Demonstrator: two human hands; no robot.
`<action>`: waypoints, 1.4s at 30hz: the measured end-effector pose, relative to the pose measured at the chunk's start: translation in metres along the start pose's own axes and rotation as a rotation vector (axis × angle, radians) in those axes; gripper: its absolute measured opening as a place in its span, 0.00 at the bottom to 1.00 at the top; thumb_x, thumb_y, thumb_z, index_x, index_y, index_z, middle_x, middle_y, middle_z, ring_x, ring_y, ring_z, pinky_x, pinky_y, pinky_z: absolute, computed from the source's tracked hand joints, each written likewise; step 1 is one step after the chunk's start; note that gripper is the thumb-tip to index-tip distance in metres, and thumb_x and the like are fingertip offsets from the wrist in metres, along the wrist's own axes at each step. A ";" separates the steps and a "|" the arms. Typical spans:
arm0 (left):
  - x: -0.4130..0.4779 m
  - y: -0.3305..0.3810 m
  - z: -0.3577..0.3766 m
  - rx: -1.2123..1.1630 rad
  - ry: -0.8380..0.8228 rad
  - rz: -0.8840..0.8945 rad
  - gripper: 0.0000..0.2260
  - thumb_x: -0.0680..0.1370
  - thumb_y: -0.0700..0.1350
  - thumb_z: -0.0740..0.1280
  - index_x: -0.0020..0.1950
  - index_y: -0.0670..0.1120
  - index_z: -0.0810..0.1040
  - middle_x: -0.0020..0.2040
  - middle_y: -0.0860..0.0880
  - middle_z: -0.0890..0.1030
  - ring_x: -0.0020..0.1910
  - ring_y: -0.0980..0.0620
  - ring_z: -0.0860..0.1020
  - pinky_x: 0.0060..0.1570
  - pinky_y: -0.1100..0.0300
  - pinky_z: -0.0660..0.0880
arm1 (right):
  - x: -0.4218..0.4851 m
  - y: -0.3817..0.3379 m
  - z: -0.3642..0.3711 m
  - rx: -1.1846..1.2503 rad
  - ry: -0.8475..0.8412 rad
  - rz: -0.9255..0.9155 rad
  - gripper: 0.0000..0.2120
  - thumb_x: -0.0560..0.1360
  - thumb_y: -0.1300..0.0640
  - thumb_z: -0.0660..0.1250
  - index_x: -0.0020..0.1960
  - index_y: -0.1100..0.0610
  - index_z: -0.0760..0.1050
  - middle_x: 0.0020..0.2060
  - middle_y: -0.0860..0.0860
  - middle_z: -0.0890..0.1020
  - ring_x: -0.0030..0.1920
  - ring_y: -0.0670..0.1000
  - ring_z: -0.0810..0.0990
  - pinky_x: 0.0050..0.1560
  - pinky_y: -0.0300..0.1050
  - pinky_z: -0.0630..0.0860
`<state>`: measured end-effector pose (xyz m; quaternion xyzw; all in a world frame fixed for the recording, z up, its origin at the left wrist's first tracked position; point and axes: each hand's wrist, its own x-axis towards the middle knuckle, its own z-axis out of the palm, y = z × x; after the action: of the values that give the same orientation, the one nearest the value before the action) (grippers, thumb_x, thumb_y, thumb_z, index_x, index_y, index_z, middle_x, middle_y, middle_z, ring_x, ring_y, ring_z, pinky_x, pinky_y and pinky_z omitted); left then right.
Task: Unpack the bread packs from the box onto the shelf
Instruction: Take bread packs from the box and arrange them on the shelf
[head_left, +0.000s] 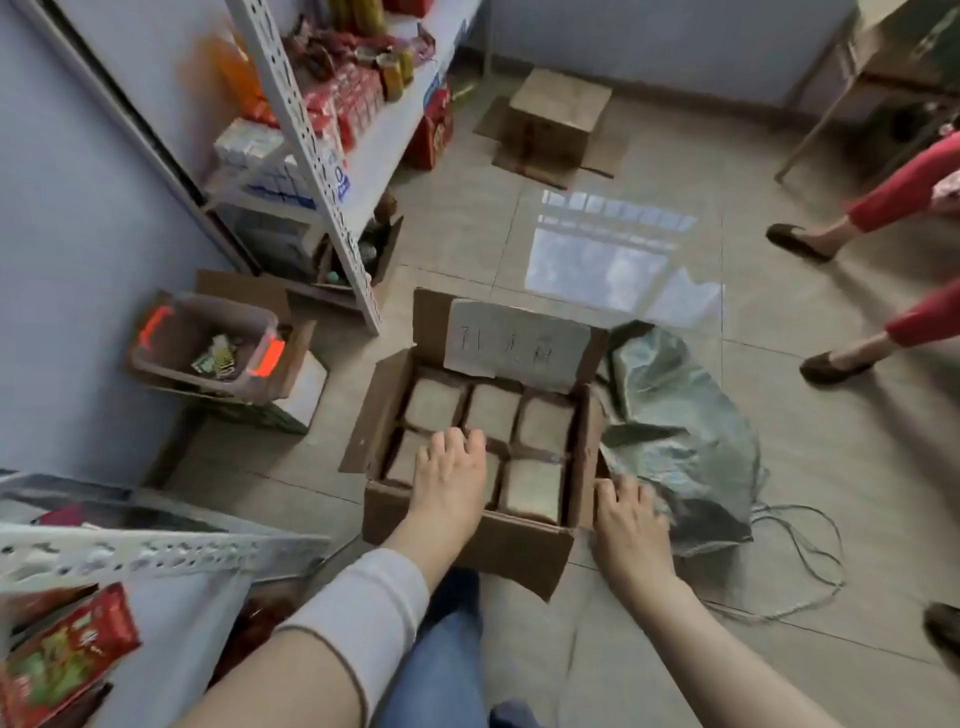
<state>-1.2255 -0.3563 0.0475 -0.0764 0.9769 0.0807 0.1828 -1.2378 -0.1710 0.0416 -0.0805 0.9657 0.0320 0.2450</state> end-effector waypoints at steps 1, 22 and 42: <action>0.022 -0.003 0.013 -0.014 -0.028 0.002 0.18 0.78 0.42 0.61 0.66 0.44 0.62 0.63 0.42 0.69 0.62 0.43 0.68 0.60 0.52 0.66 | 0.019 -0.003 0.012 0.000 -0.030 0.016 0.15 0.77 0.60 0.57 0.64 0.55 0.63 0.61 0.54 0.67 0.61 0.57 0.66 0.54 0.51 0.73; 0.291 -0.031 0.221 -0.694 -0.076 -0.495 0.30 0.73 0.47 0.70 0.70 0.39 0.61 0.65 0.38 0.71 0.66 0.40 0.68 0.63 0.51 0.66 | 0.274 -0.053 0.191 0.545 0.032 0.647 0.43 0.70 0.47 0.70 0.73 0.66 0.52 0.66 0.63 0.68 0.63 0.62 0.63 0.62 0.51 0.58; 0.186 -0.071 0.172 -1.087 0.139 -0.724 0.16 0.72 0.51 0.71 0.52 0.46 0.70 0.47 0.51 0.75 0.47 0.51 0.74 0.49 0.59 0.68 | 0.231 -0.012 0.121 0.927 0.261 0.340 0.14 0.68 0.59 0.74 0.48 0.50 0.71 0.44 0.47 0.77 0.46 0.50 0.75 0.46 0.42 0.68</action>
<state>-1.3248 -0.4158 -0.1881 -0.4867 0.7191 0.4911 0.0701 -1.3794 -0.2029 -0.1758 0.1917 0.9004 -0.3704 0.1236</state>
